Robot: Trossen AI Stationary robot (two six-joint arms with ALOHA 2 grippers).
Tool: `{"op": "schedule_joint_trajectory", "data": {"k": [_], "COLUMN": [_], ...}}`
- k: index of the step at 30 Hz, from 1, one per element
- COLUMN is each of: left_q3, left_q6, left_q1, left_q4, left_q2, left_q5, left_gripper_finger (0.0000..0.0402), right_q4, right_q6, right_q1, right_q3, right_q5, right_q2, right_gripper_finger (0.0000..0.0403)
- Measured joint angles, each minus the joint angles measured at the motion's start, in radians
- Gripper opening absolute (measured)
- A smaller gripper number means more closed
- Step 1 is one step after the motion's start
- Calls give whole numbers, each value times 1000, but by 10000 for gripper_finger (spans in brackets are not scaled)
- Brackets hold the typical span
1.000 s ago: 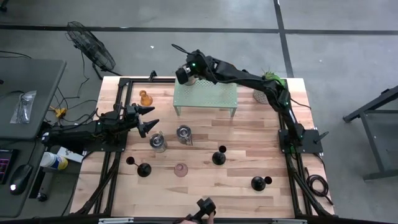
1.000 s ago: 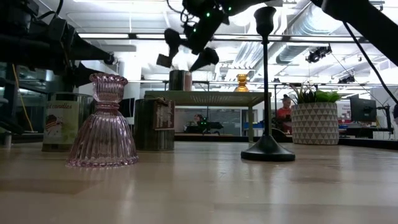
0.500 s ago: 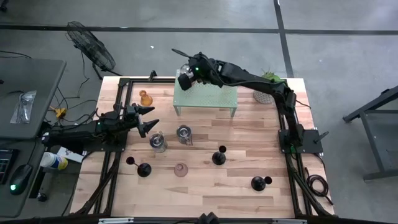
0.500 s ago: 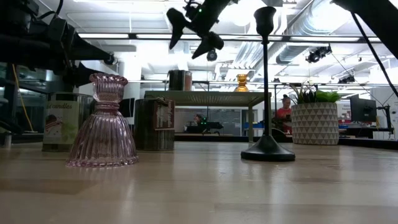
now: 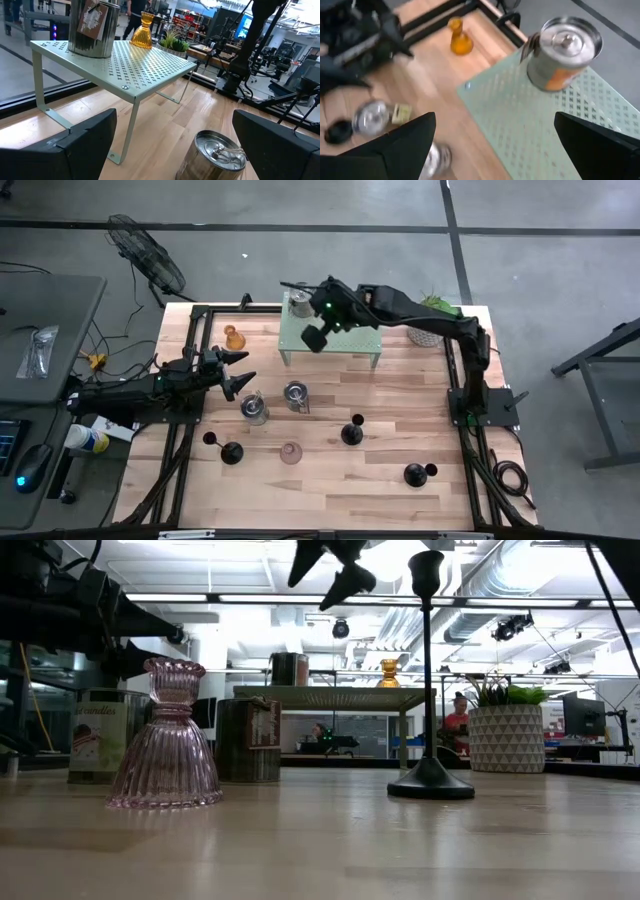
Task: Pick & Place candle stick holders
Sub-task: Put the orange candle holder on the shelf
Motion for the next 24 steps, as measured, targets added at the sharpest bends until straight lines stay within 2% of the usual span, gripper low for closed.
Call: {"op": "schedule_joint_trajectory", "data": {"k": [10, 16, 24], "left_q3": [0, 0, 0], "left_q6": [0, 0, 0], "left_q1": [0, 0, 0], "left_q4": [0, 0, 0], "left_q2": [0, 0, 0], "left_q5": [0, 0, 0], "left_gripper_finger": [391, 391, 391], "right_q4": [-12, 70, 116], "right_q6": [-61, -114, -155], "right_q1": [70, 109, 154], "right_q3": [-250, -409, -523], "right_q5": [3, 4, 3], "right_q2": [-176, -272, -352], "right_gripper_finger": [400, 400, 400]}}
